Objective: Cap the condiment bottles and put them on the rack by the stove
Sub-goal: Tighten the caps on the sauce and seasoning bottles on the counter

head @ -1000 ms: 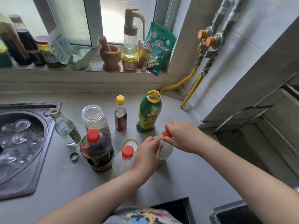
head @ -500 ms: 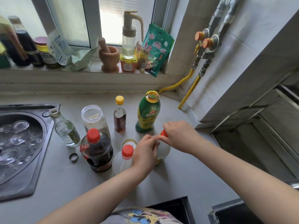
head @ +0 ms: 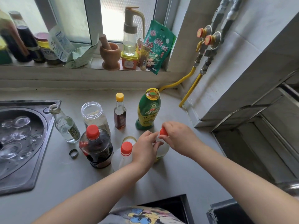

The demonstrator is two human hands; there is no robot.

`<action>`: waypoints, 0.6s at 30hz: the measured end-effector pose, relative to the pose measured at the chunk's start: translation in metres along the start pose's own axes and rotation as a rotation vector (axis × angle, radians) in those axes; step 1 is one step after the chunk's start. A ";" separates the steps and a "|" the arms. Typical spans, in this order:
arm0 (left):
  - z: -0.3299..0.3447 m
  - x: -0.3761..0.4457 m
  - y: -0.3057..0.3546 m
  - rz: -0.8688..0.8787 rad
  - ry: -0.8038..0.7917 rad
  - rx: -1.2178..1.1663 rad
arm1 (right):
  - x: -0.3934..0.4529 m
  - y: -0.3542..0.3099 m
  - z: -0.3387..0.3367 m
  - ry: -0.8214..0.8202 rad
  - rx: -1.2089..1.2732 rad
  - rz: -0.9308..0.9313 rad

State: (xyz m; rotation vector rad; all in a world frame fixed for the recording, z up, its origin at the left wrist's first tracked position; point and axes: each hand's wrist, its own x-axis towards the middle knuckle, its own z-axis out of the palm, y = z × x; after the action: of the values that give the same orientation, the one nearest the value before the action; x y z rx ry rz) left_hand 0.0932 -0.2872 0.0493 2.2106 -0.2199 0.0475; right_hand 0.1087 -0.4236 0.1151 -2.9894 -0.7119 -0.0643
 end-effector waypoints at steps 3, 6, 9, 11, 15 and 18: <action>0.000 0.000 0.002 -0.028 -0.020 0.003 | 0.002 0.006 -0.007 -0.026 -0.022 -0.017; 0.003 -0.001 0.001 -0.003 0.009 0.028 | 0.003 0.003 -0.007 -0.012 -0.001 -0.030; 0.007 -0.002 0.000 0.007 0.042 0.057 | -0.001 -0.002 0.000 0.060 0.058 0.031; 0.010 -0.004 0.000 -0.004 0.059 0.062 | -0.005 -0.006 0.004 0.096 0.052 0.082; 0.011 -0.006 0.000 -0.012 0.091 0.026 | -0.010 -0.009 0.014 0.169 0.050 0.159; 0.013 -0.008 0.003 -0.046 0.106 -0.040 | -0.013 -0.008 0.016 0.179 0.123 0.237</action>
State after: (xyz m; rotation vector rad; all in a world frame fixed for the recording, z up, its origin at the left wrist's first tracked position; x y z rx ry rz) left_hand 0.0840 -0.2978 0.0426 2.1656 -0.1099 0.1334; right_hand 0.0939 -0.4214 0.0993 -2.8790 -0.3278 -0.2607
